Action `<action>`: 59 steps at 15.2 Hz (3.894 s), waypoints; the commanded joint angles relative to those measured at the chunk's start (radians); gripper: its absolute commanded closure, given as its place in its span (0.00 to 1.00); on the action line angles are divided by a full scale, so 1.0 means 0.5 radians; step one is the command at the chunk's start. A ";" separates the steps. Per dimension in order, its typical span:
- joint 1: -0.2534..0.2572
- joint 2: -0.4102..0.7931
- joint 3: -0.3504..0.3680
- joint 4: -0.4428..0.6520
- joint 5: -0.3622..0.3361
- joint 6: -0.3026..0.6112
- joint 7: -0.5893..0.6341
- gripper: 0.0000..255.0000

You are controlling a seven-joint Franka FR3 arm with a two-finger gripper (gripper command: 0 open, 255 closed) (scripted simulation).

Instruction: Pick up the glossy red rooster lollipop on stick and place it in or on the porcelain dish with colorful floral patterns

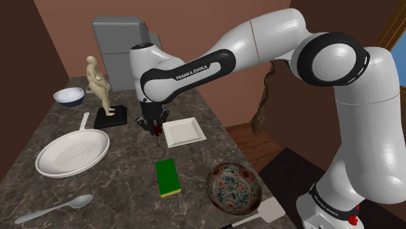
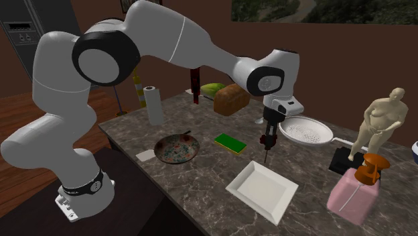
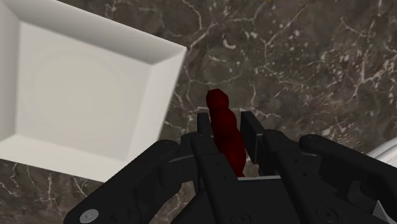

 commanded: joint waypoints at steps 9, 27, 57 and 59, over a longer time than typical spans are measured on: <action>-0.001 -0.064 0.016 0.119 0.029 -0.180 -0.021 1.00; -0.043 -0.403 0.067 0.031 0.134 -0.416 -0.041 1.00; 0.185 -2.480 0.098 -2.021 0.885 -0.339 -0.116 1.00; 0.188 -2.471 0.111 -2.069 0.895 -0.283 -0.117 1.00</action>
